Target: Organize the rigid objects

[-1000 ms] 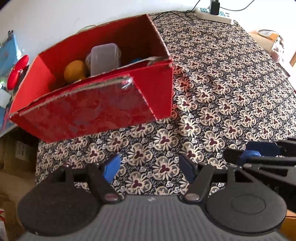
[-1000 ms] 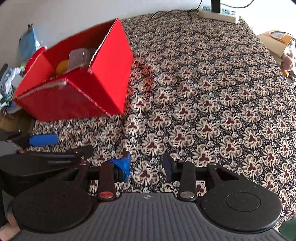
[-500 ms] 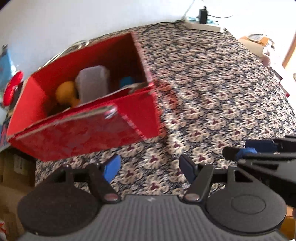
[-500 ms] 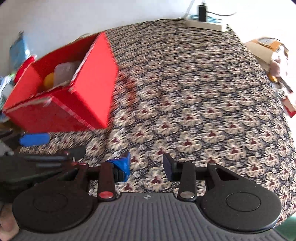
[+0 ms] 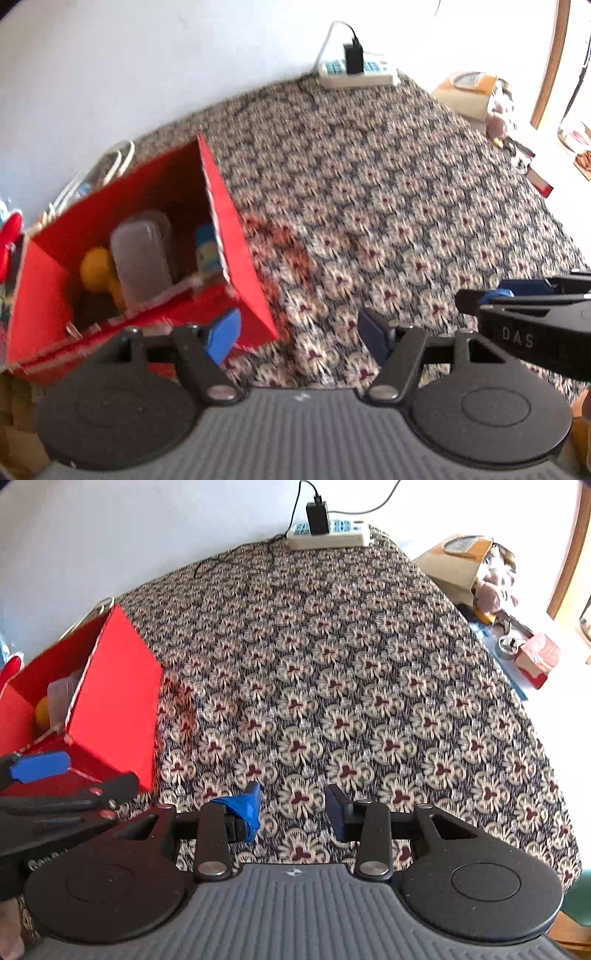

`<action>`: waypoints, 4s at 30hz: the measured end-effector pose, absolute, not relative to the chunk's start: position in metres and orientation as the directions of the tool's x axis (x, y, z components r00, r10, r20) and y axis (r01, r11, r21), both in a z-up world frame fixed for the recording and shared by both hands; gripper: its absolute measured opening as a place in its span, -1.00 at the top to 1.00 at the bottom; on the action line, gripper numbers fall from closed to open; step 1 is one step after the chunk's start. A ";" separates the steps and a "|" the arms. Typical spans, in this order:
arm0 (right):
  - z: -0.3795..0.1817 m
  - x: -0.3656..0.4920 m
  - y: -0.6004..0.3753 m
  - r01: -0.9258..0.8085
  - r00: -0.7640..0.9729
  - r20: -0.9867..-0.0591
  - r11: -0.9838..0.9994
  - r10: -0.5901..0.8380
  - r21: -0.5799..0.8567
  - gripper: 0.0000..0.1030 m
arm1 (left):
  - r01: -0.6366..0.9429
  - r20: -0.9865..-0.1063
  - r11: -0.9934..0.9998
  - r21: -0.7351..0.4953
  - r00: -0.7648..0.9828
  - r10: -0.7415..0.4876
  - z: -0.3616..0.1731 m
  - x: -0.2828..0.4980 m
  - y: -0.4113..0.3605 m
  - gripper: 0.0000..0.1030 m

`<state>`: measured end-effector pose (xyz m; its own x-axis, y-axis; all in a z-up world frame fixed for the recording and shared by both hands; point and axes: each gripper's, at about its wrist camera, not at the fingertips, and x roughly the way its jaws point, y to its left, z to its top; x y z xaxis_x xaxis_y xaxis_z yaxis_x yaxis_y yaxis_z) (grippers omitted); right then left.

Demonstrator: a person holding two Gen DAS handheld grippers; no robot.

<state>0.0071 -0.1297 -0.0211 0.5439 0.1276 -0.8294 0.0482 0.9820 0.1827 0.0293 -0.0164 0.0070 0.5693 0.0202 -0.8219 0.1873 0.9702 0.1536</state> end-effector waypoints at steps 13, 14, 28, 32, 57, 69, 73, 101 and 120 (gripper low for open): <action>0.010 0.047 -0.061 -0.102 0.602 -0.768 0.975 0.219 0.199 0.55 | -0.024 -0.763 0.982 0.185 0.626 0.159 0.040 0.054 0.067 -0.36; 0.012 0.050 -0.053 -0.116 0.602 -0.765 0.972 0.231 0.202 0.55 | -0.037 -0.762 0.982 0.187 0.626 0.169 0.040 0.055 0.073 -0.36; 0.032 0.071 0.047 -0.222 0.601 -0.739 0.952 0.303 0.210 0.53 | -0.163 -0.765 0.966 0.200 0.590 0.258 0.039 0.056 0.173 -0.36; 0.036 0.080 0.062 -0.228 0.591 -0.740 0.946 0.321 0.228 0.53 | -0.192 -0.763 0.958 0.213 0.580 0.285 0.042 0.062 0.194 -0.36; -0.007 0.109 0.094 -0.282 0.553 -0.766 0.939 0.328 0.198 0.51 | -0.195 -0.793 0.959 0.207 0.541 0.281 0.000 0.097 0.219 -0.39; -0.017 0.121 0.094 -0.278 0.607 -0.712 0.934 0.353 0.226 0.51 | -0.196 -0.795 0.961 0.193 0.543 0.270 -0.019 0.119 0.235 -0.39; -0.020 0.122 0.092 -0.268 0.610 -0.697 0.926 0.376 0.265 0.51 | -0.191 -0.794 0.964 0.183 0.549 0.259 -0.019 0.119 0.235 -0.39; -0.032 0.133 0.085 -0.259 0.615 -0.654 0.896 0.441 0.361 0.50 | -0.167 -0.802 0.971 0.174 0.548 0.238 -0.022 0.121 0.236 -0.39; -0.030 0.131 0.089 -0.291 0.634 -0.645 0.904 0.427 0.313 0.50 | -0.158 -0.781 0.973 0.169 0.580 0.230 -0.020 0.114 0.236 -0.32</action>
<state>0.1307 0.0891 -0.0299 0.6339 0.4271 -0.6448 -0.2909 0.9041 0.3130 0.1141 0.2356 -0.0199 0.5801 0.2300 -0.7814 -0.1577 0.9729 0.1693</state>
